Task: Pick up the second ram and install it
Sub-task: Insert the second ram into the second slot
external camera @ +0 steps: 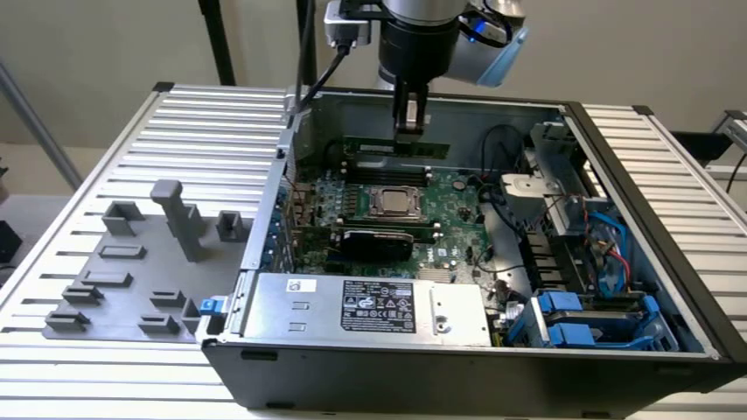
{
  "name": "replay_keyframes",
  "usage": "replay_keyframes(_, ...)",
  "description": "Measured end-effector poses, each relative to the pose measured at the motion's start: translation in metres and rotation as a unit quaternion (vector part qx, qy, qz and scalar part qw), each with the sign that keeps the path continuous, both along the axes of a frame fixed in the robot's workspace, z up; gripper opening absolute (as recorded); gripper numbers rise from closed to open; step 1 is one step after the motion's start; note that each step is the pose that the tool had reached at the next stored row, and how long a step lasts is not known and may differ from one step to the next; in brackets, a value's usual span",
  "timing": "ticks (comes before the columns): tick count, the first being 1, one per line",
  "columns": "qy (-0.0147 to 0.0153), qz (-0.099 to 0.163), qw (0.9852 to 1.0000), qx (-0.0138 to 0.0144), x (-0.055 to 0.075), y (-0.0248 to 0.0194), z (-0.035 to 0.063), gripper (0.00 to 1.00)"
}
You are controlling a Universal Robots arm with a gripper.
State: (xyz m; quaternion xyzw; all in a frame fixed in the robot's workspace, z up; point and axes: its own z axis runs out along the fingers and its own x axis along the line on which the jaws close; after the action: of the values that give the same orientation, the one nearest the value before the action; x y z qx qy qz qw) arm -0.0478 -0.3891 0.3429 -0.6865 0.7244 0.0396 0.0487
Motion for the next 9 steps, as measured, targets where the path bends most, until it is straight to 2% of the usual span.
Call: replay_keyframes(9, 0.0000, 0.000, 1.0000, -0.0005, 0.000, 0.0015, -0.0163, 0.13)
